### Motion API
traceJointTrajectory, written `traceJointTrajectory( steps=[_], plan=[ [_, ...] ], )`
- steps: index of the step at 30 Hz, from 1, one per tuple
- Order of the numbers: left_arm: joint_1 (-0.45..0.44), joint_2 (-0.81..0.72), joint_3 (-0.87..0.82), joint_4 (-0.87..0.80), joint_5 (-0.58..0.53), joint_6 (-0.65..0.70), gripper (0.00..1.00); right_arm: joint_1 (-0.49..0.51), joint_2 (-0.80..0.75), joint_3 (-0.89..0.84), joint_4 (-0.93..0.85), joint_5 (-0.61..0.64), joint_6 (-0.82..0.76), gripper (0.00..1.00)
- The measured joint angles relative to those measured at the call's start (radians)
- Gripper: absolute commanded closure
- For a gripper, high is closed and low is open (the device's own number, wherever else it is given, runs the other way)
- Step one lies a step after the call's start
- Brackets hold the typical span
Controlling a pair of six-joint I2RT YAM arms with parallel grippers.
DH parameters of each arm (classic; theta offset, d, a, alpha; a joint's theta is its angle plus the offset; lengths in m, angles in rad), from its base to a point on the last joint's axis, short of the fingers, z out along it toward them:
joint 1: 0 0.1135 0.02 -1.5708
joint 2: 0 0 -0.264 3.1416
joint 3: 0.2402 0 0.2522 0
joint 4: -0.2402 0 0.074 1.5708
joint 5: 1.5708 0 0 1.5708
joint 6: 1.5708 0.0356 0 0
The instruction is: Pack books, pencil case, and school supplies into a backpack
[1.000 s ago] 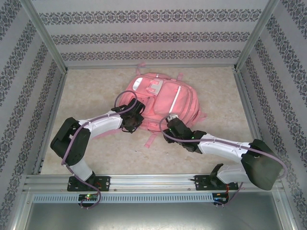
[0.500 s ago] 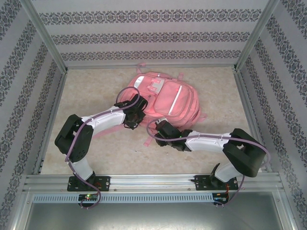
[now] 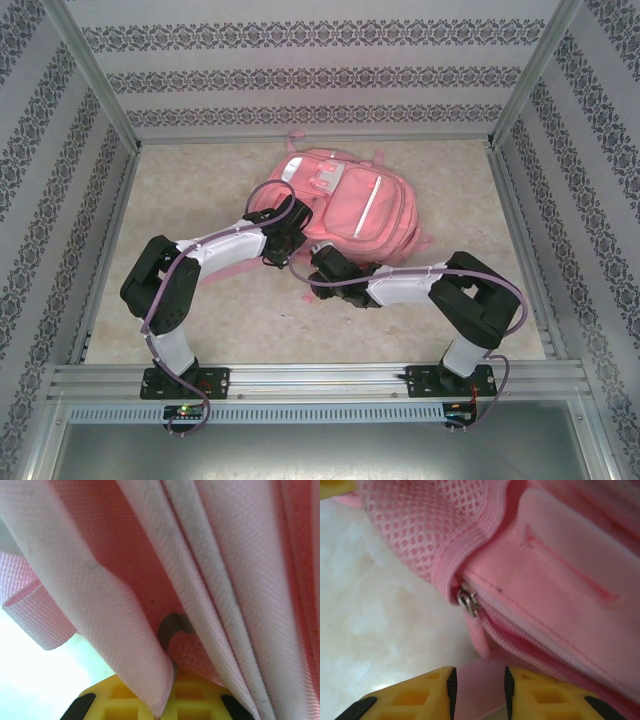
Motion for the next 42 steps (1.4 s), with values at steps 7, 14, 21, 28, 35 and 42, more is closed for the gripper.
traceJointTrajectory(
  steps=[7, 14, 21, 28, 35, 42],
  plan=[
    [0.000, 0.001, 0.001, 0.001, 0.000, -0.006, 1.00, -0.025, 0.042, 0.006, 0.071, 0.000, 0.008, 0.70],
    [0.001, 0.003, 0.001, 0.019, -0.028, -0.018, 1.00, -0.039, 0.096, 0.055, 0.095, 0.013, 0.031, 0.93],
    [0.001, 0.003, 0.001, 0.021, -0.034, -0.021, 1.00, -0.039, 0.093, 0.050, 0.109, 0.024, 0.061, 1.00],
    [0.000, 0.003, 0.001, 0.020, -0.034, -0.021, 1.00, -0.052, -0.009, -0.052, 0.105, 0.014, 0.110, 1.00],
    [0.003, 0.001, 0.001, 0.016, -0.034, -0.021, 1.00, -0.063, -0.130, -0.150, 0.082, 0.022, 0.145, 1.00],
    [0.010, -0.036, -0.013, 0.010, -0.023, -0.021, 1.00, -0.119, -0.256, -0.250, 0.058, 0.051, 0.164, 1.00]
  ],
)
